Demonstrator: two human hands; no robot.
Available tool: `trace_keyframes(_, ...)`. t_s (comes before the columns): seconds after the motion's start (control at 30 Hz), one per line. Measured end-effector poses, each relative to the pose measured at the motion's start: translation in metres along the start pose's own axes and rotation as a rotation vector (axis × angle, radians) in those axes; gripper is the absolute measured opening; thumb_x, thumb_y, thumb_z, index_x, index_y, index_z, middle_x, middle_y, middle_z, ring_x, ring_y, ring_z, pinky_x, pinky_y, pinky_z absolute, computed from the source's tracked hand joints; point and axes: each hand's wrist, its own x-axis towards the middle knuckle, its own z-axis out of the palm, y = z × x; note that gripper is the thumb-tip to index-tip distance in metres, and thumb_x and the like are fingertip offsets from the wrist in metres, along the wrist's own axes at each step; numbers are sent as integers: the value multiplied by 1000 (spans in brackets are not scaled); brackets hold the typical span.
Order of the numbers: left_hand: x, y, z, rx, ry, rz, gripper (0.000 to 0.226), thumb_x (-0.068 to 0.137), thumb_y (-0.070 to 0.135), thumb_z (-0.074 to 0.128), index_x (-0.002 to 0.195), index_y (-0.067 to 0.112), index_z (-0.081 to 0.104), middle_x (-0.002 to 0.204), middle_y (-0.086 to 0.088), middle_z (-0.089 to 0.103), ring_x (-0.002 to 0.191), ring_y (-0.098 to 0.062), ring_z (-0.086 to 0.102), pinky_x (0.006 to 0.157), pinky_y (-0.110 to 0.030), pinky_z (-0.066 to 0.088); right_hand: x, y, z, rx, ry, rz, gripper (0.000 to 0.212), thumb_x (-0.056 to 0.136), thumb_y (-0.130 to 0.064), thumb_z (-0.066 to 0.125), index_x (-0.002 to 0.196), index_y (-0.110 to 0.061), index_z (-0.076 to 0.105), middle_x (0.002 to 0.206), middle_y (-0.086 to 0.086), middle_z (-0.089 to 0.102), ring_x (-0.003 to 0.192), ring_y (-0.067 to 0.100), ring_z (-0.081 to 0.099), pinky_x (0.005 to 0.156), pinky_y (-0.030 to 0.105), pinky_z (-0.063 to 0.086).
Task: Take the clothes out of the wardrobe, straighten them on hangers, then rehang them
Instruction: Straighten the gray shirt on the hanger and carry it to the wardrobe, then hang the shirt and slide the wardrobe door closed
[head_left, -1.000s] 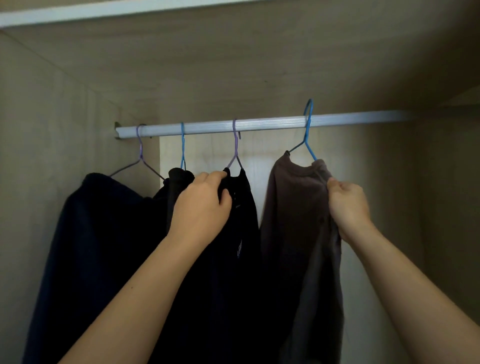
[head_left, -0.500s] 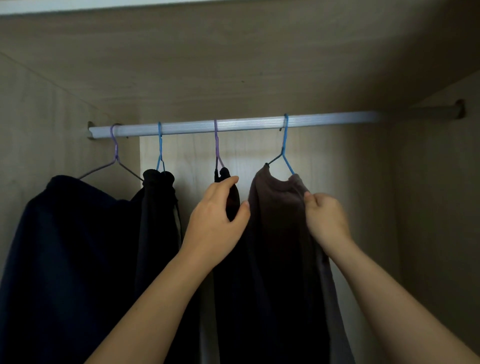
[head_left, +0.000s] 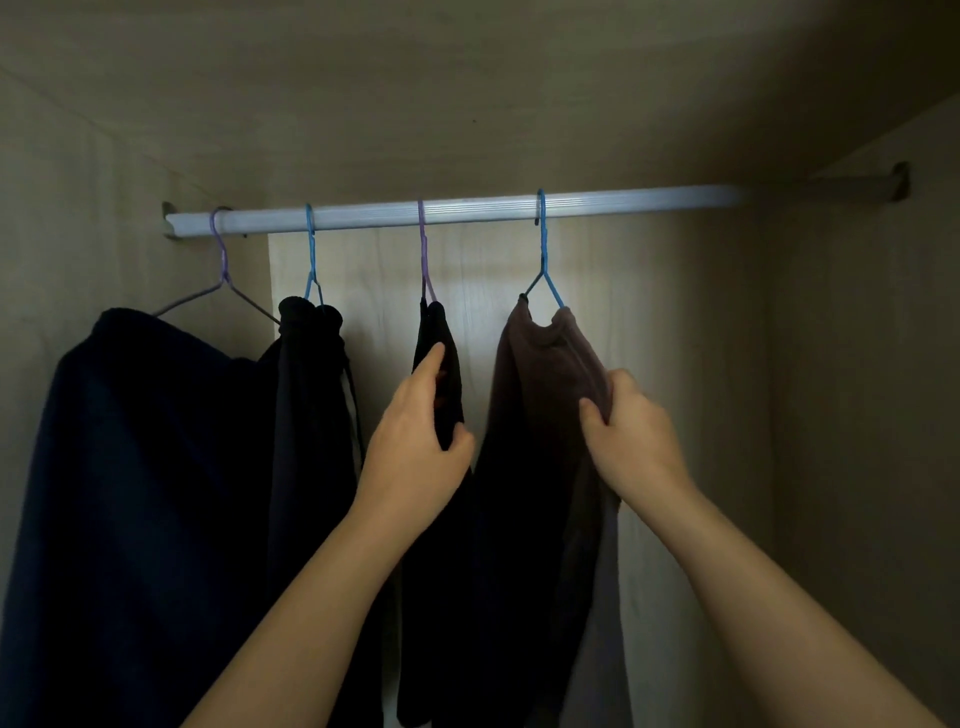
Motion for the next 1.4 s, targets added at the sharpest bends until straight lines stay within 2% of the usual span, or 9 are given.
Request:
trace_keyframes(0.1, -25, -5, 11, -8, 14, -28, 73, 87, 10, 54, 145, 28, 13, 146, 7, 31, 120, 6, 24, 100, -16, 23, -28, 8, 2, -62, 8, -5, 22, 94, -22, 44, 112, -10, 42, 80, 0, 44, 61, 18, 42, 50, 27, 26)
trace_keyframes(0.3, -67, -5, 35, 6, 66, -7, 68, 86, 15, 55, 144, 26, 19, 126, 14, 41, 116, -1, 42, 96, -19, 37, -79, 37, 0, -93, -74, -24, 28, 94, -26, 44, 119, -16, 37, 85, -5, 47, 79, 23, 60, 44, 19, 25)
trace_keyframes(0.5, -74, 13, 52, -97, 83, 6, 55, 84, 11, 59, 134, 13, 37, 113, 13, 40, 102, 0, 41, 88, -21, 36, -130, 76, -38, -118, -151, 4, 52, 89, -43, 48, 134, -23, 30, 105, -11, 46, 91, 10, 53, 74, 21, 42)
trace_keyframes(0.63, -72, 27, 73, -144, 48, 4, 48, 82, 8, 61, 126, 3, 45, 112, -7, 52, 94, -10, 44, 78, -27, 38, -151, 94, -81, -277, 37, -63, 50, 84, -51, 40, 124, -21, 43, 100, -16, 44, 85, 1, 49, 70, 17, 40)
trace_keyframes(0.77, -73, 36, 90, -239, 15, -2, 43, 84, 10, 59, 125, 6, 45, 104, 6, 45, 87, -7, 43, 69, -17, 35, -156, 103, -118, -386, 325, -112, 24, 84, -33, 49, 105, -24, 41, 88, -10, 46, 69, -1, 44, 57, 8, 33)
trace_keyframes(0.87, -73, 35, 100, -284, -15, -2, 40, 83, 10, 60, 121, 7, 48, 98, 6, 48, 77, -6, 44, 61, -11, 33, -157, 109, -130, -461, 514, -134, 23, 83, -26, 47, 102, -14, 43, 90, 3, 49, 71, 7, 44, 62, 12, 33)
trace_keyframes(1.07, -73, 25, 112, -358, -32, -88, 37, 83, 10, 60, 119, 6, 51, 92, 0, 52, 74, -14, 49, 69, -26, 37, -157, 129, -138, -537, 520, 286, 63, 79, -42, 63, 121, -1, 42, 110, 17, 52, 98, 31, 54, 80, 41, 48)
trace_keyframes(1.27, -75, 15, 118, -441, -51, -131, 25, 84, 7, 58, 109, 9, 56, 81, 7, 53, 67, -5, 52, 58, -2, 39, -161, 133, -136, -530, 478, 407, 45, 78, -49, 58, 91, -10, 39, 73, 0, 41, 66, 23, 46, 60, 30, 32)
trace_keyframes(1.4, -79, 8, 121, -498, -73, -201, 21, 84, 9, 58, 104, 14, 58, 83, 7, 56, 71, -2, 55, 62, -2, 39, -161, 129, -134, -536, 499, 433, 43, 78, -50, 57, 84, -14, 34, 66, -4, 35, 64, 22, 43, 58, 29, 30)
